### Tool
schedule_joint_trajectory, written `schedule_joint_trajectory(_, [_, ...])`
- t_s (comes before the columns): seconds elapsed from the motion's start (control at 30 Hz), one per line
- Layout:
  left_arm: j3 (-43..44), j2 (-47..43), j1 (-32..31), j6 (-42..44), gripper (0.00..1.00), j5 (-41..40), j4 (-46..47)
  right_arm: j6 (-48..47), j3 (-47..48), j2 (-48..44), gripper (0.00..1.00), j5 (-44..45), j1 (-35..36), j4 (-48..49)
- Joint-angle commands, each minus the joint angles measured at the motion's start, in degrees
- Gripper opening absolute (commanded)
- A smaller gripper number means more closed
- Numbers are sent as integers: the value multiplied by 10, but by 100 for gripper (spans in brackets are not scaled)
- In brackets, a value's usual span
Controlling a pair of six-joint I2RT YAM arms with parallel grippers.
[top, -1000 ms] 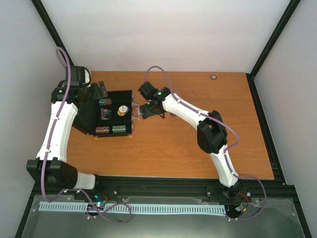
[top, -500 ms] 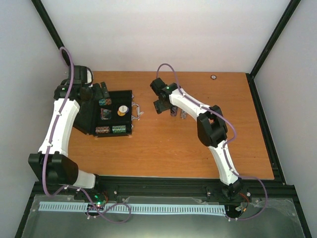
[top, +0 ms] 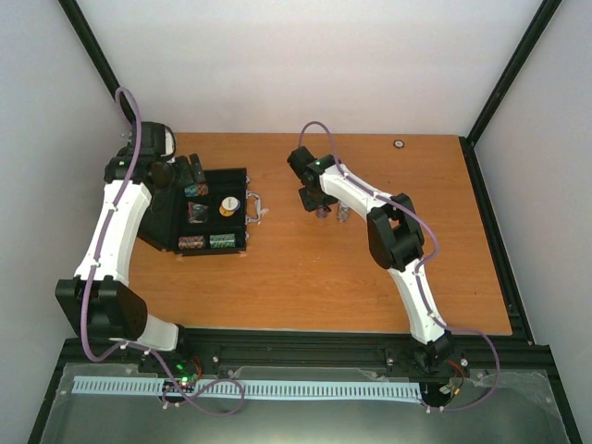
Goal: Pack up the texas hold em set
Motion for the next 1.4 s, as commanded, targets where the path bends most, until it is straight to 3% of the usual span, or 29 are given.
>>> schedule_joint_trajectory(0.0, [26, 11, 2, -1, 100, -3, 2, -6, -4, -2, 35, -25, -5, 0])
schedule_joint_trajectory(0.13, [29, 17, 2, 0, 100, -1, 2, -6, -1, -6, 8, -33, -6, -2])
schedule_joint_trajectory(0.2, [32, 19, 2, 2, 100, -3, 1, -8, 5, -19, 3, -57, -7, 2])
schedule_joint_trajectory(0.33, [37, 16, 3, 6, 100, -7, -5, 4, 32, -68, 3, -167, -7, 20])
schedule_joint_trajectory(0.6, [31, -7, 2, -2, 100, -16, -8, 144, 21, -114, 3, -441, 13, 150])
schedule_joint_trajectory(0.8, [11, -40, 2, -21, 100, -7, 12, 210, 83, -38, 3, -468, 74, 231])
schedule_joint_trajectory(1.07, [2, -66, 3, -33, 100, 12, 11, 273, 247, 110, 3, -496, 117, 295])
schedule_joint_trajectory(1.37, [-20, -95, 3, -29, 100, 17, 9, 297, 257, 171, 3, -482, 152, 374])
